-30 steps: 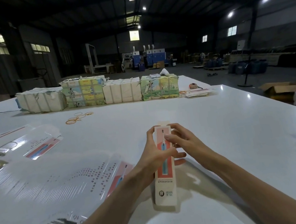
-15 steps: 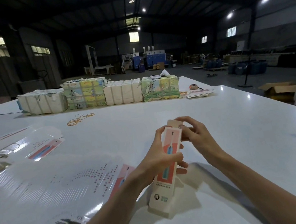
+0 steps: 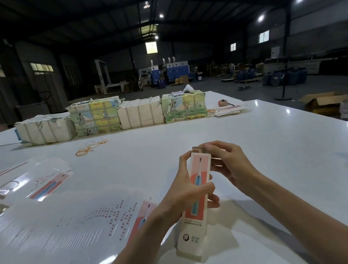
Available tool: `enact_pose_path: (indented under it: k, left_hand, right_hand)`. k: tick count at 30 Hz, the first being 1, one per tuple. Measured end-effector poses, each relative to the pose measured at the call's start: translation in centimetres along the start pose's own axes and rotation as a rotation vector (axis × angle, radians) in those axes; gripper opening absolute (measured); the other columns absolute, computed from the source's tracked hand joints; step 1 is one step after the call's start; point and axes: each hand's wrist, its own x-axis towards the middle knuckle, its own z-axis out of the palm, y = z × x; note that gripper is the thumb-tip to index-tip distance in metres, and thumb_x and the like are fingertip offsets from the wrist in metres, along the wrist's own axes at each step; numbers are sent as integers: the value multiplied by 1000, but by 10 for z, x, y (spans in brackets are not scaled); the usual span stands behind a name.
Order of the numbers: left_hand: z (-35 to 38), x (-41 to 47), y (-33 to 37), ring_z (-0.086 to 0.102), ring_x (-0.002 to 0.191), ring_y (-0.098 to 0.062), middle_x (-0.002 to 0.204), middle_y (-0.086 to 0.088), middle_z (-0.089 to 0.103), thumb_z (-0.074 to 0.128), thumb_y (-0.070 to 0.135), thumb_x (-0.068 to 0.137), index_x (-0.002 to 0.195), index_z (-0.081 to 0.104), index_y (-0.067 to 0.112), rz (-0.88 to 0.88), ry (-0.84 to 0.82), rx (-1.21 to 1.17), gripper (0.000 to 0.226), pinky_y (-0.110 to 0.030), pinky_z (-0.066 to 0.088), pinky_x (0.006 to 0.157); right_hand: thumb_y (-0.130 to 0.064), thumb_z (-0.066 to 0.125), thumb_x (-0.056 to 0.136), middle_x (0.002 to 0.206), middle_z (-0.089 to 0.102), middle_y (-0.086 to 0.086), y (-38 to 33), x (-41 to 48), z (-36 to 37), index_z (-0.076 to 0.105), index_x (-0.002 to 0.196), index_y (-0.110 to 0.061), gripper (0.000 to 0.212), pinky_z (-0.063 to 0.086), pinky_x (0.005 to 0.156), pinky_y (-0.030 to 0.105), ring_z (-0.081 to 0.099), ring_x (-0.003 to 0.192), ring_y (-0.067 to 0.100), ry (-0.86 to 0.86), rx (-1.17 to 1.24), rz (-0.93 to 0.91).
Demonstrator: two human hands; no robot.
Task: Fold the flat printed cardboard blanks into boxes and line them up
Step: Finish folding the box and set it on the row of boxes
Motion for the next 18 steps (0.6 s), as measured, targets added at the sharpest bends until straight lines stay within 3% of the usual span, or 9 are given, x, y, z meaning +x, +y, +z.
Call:
enact_pose_path:
  k: [7,18]
  left_hand:
    - [0,0,-3,79,81,-26,121,-1,58,88,20,77,139,14,67,33,-3,53,107,-32,64,65]
    - [0,-2,1,79,84,-29,123,2,55,89,20,77,143,15,68,54,21,3,111,-35,65,66]
  right_hand:
    - [-9,62,101,100,78,17,-4,2,-7,76,107,0,18,63,71,38,78,92,30,2,129,158]
    - [-8,60,103,106,78,16,-7,3,-7,82,102,-5,22,64,76,40,77,101,31,-27,96,140]
